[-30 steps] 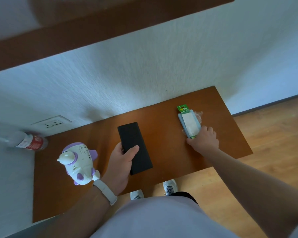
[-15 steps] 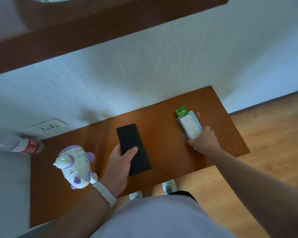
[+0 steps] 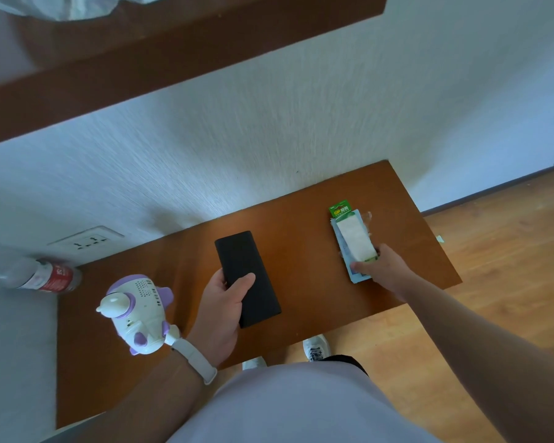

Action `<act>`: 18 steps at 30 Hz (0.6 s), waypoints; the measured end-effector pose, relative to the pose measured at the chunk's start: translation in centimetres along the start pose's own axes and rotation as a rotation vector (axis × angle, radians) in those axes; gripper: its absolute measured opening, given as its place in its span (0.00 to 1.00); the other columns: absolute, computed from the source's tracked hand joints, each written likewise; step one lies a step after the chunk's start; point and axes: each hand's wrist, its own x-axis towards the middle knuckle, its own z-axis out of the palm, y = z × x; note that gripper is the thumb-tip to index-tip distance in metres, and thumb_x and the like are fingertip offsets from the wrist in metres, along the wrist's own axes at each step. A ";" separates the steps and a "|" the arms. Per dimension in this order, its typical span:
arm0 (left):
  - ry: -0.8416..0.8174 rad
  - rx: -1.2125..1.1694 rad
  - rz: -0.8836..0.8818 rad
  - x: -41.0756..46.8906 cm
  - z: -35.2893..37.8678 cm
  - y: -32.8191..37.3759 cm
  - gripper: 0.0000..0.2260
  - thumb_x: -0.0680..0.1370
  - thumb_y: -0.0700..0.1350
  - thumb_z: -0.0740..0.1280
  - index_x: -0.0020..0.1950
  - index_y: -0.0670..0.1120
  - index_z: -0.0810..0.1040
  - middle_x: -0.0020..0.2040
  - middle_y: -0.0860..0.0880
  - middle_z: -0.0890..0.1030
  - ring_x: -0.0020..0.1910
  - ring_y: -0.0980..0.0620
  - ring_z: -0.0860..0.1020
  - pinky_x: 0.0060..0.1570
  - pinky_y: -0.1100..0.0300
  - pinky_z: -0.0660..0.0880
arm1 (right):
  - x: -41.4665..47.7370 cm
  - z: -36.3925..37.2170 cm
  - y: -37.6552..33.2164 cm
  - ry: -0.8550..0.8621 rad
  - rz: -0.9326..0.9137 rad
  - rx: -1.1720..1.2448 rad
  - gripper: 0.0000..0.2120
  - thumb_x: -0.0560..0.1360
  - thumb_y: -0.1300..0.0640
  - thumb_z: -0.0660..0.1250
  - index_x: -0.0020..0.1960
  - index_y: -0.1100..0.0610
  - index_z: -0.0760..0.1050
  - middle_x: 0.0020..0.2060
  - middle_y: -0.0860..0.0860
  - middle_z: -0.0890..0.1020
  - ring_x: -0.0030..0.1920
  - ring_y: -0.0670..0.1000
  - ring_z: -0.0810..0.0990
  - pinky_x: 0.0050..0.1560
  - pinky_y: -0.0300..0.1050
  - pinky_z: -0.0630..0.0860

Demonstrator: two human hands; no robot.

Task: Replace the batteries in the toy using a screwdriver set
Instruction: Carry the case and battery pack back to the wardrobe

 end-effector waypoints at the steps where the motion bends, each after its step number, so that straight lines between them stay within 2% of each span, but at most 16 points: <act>1: -0.001 -0.001 0.000 -0.1 0.1 0.0 0.11 0.81 0.45 0.67 0.63 0.49 0.75 0.58 0.43 0.81 0.56 0.42 0.82 0.43 0.53 0.82 | -0.1 0.0 0.1 -0.012 0.008 0.018 0.32 0.69 0.44 0.78 0.64 0.53 0.67 0.50 0.47 0.76 0.48 0.48 0.77 0.39 0.42 0.78; 5: -0.003 -0.008 0.006 -0.4 0.4 -0.1 0.11 0.82 0.45 0.67 0.64 0.49 0.75 0.58 0.42 0.81 0.56 0.42 0.82 0.44 0.52 0.82 | -0.5 0.0 0.2 -0.053 0.048 0.160 0.27 0.70 0.46 0.77 0.61 0.51 0.67 0.53 0.49 0.76 0.55 0.51 0.77 0.53 0.52 0.82; 8: -0.016 -0.012 0.011 -0.6 0.7 -0.2 0.12 0.81 0.44 0.67 0.64 0.49 0.75 0.58 0.42 0.81 0.56 0.42 0.82 0.43 0.52 0.82 | -1.2 -0.3 0.2 -0.081 0.032 0.244 0.26 0.71 0.48 0.77 0.61 0.52 0.67 0.57 0.51 0.76 0.58 0.52 0.77 0.56 0.53 0.82; 13: -0.069 -0.026 0.021 -0.4 1.2 0.1 0.13 0.82 0.45 0.67 0.66 0.48 0.75 0.59 0.42 0.81 0.56 0.42 0.82 0.43 0.53 0.83 | -3.5 -1.2 -0.2 -0.137 -0.031 0.394 0.30 0.73 0.47 0.75 0.68 0.53 0.65 0.60 0.52 0.75 0.60 0.53 0.77 0.59 0.54 0.80; 18: -0.176 -0.019 0.058 -0.2 0.9 1.3 0.12 0.81 0.45 0.68 0.65 0.48 0.76 0.57 0.42 0.82 0.54 0.44 0.83 0.41 0.55 0.82 | -7.1 -1.1 -1.7 -0.123 -0.023 0.525 0.23 0.78 0.49 0.69 0.67 0.54 0.65 0.58 0.55 0.77 0.58 0.54 0.80 0.59 0.51 0.80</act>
